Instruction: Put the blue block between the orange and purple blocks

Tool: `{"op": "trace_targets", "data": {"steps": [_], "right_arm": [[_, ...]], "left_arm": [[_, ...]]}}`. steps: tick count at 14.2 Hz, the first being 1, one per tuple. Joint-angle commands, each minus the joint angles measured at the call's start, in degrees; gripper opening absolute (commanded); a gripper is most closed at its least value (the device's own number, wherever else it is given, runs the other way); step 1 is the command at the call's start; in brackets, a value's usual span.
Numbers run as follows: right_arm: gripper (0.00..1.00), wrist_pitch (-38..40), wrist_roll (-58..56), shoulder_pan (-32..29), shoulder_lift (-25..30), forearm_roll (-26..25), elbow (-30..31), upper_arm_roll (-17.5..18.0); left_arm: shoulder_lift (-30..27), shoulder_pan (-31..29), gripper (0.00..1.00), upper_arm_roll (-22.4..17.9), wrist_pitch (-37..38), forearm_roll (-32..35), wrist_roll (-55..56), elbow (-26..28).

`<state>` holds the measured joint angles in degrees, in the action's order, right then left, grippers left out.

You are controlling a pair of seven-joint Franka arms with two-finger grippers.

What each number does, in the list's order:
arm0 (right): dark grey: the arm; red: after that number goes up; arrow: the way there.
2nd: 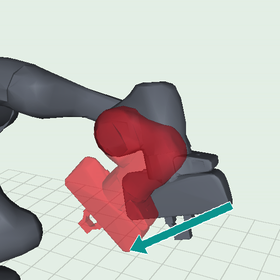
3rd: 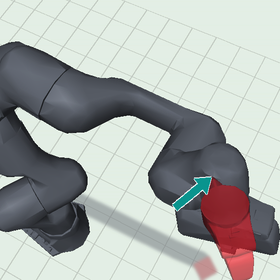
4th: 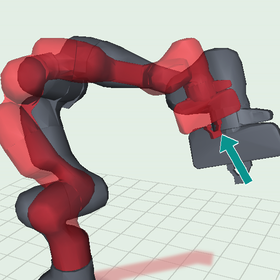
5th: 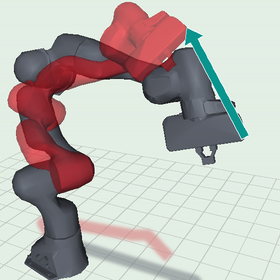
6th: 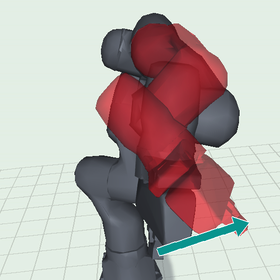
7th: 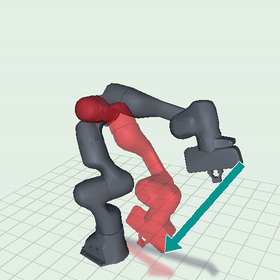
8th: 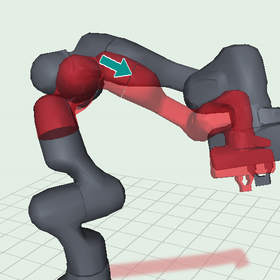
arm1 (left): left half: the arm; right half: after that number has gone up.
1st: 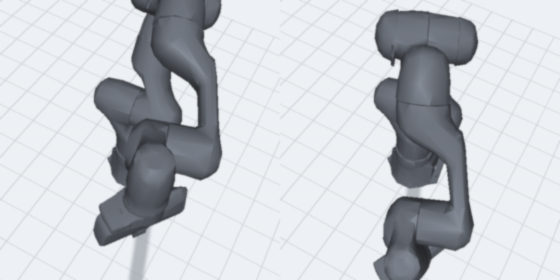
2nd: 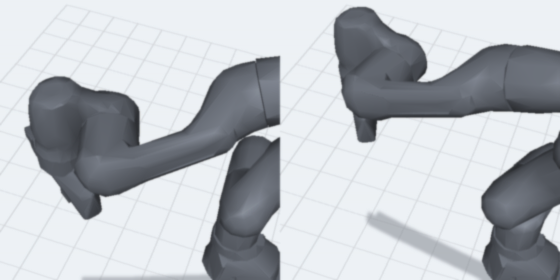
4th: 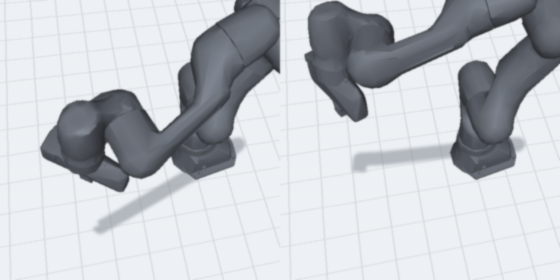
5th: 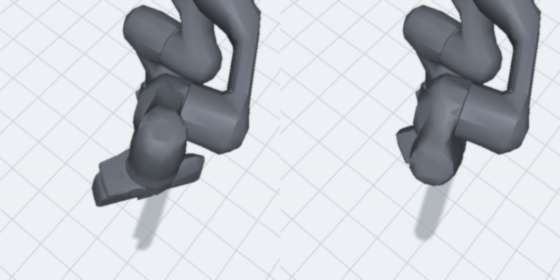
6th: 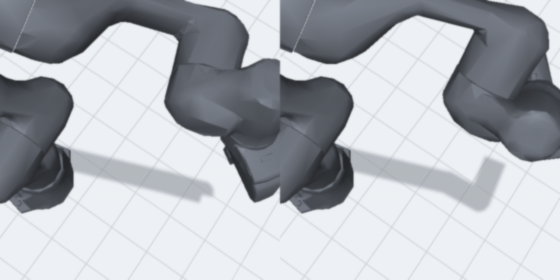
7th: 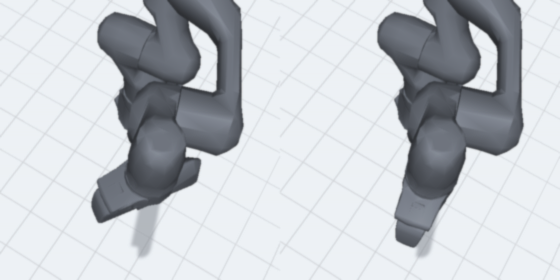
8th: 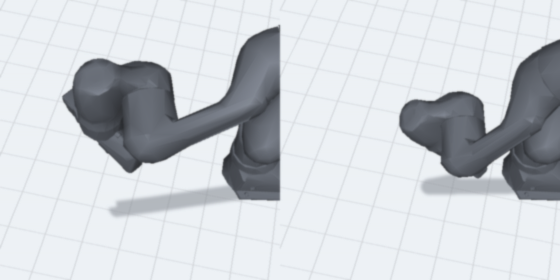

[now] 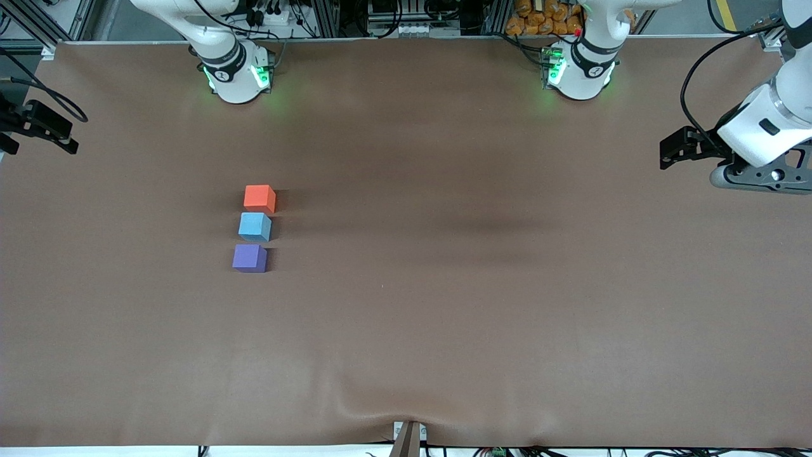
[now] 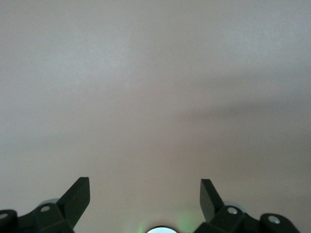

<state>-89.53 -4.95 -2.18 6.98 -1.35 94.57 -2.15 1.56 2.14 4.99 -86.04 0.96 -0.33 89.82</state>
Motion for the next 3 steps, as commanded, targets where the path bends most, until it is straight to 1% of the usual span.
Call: {"op": "trace_targets", "data": {"steps": [1, 2, 3], "right_arm": [[1.0, -0.29, -0.58, 0.43, -0.82, -1.19, -2.27, -0.57], [1.0, -0.29, -0.58, 0.25, -2.31, -1.11, -4.12, -0.57], [1.0, -0.29, -0.5, 0.16, -2.76, -1.02, -4.66, -0.57]], "left_arm": [[0.29, -0.3, 1.0, 0.11, 0.17, -0.17, -0.46, -0.96], [0.2, -0.3, 1.0, 0.11, 0.17, -0.17, -0.46, -0.96], [0.29, -0.21, 1.0, 0.11, 0.17, -0.17, -0.03, -1.14]]}}
